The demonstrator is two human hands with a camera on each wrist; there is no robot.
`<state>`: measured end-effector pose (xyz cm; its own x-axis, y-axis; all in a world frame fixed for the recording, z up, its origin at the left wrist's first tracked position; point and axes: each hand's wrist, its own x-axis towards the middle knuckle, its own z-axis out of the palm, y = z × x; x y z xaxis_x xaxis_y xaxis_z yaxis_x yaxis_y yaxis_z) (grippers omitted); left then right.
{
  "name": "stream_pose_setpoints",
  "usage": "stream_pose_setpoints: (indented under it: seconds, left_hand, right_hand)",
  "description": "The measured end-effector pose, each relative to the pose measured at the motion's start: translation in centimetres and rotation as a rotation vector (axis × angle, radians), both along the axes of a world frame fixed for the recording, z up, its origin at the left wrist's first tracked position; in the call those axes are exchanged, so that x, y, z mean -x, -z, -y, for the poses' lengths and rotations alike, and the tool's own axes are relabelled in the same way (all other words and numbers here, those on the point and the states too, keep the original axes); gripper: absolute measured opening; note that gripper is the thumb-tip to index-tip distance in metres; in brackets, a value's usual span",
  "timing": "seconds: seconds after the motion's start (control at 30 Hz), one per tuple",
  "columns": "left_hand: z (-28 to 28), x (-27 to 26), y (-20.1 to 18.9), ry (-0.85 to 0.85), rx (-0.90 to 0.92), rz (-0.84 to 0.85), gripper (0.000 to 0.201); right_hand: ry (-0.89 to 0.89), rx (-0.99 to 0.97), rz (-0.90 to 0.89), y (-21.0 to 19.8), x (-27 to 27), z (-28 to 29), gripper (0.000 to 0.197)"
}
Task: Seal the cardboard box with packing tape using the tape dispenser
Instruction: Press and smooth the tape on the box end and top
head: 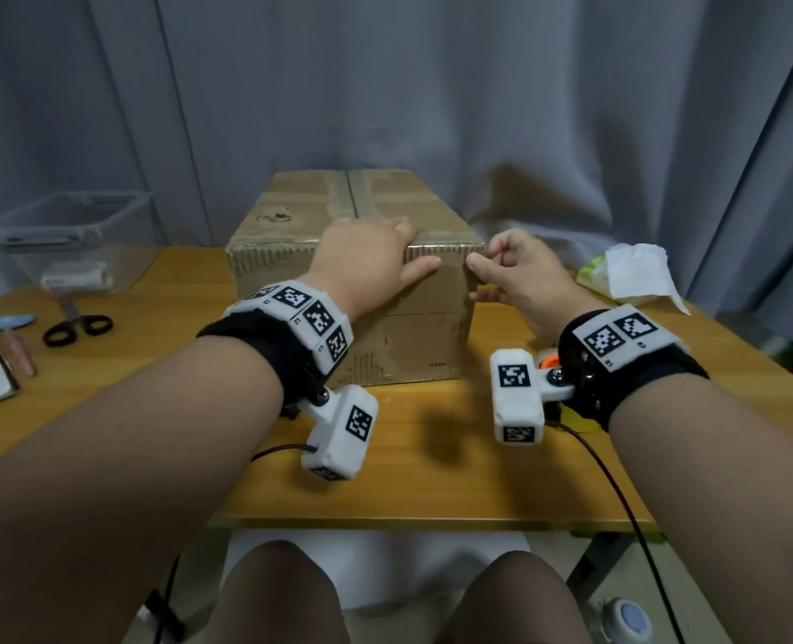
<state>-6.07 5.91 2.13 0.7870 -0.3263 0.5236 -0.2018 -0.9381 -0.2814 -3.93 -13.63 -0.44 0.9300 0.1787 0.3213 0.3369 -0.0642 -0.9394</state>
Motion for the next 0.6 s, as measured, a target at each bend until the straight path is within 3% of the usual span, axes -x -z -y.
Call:
stream_pose_setpoints:
  seconds: [0.1,0.27,0.43,0.6]
  left_hand:
    - [0.0,0.1,0.0,0.004,0.008,-0.009,0.059]
    - [-0.1,0.1,0.1,0.007,0.019,0.007,0.059]
    - [-0.1,0.0,0.1,0.012,0.007,0.006,0.059]
    - [-0.1,0.3,-0.2,0.016,0.016,0.003,0.056]
  right_hand:
    - [0.006,0.074,-0.007,1.9,-0.4,-0.2,0.029]
    - [-0.012,0.486,0.031,3.6,-0.9,0.6,0.032]
    - [0.026,0.696,0.129,-0.3,-1.3,1.0,0.03]
    - [0.106,0.683,0.289,-4.2,-1.0,1.1,0.029]
